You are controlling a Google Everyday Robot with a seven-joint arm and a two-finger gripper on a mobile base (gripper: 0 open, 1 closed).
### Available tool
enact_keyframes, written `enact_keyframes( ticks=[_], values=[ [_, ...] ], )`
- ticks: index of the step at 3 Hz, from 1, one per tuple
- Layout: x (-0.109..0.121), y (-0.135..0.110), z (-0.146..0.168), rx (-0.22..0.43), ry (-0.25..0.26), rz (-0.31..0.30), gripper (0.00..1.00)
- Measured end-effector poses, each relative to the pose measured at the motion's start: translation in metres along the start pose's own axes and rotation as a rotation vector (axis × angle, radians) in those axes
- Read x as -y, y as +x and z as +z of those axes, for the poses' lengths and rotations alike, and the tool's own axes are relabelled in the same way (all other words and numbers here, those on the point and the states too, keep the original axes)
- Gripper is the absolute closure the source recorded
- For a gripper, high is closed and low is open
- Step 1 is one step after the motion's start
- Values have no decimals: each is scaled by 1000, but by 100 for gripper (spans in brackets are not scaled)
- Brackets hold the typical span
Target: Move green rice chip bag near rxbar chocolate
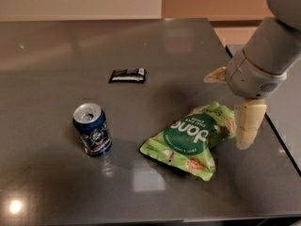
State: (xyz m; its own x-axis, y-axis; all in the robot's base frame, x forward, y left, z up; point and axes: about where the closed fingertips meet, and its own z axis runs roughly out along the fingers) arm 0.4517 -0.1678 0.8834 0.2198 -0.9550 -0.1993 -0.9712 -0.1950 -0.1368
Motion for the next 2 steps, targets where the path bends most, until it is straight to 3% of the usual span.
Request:
enact_keyframes(
  ticks=[1,2],
  values=[
    [-3,-3,17,-5,-20,-43,0],
    [-4,-8,29,-10,-28,-68,18]
  ],
)
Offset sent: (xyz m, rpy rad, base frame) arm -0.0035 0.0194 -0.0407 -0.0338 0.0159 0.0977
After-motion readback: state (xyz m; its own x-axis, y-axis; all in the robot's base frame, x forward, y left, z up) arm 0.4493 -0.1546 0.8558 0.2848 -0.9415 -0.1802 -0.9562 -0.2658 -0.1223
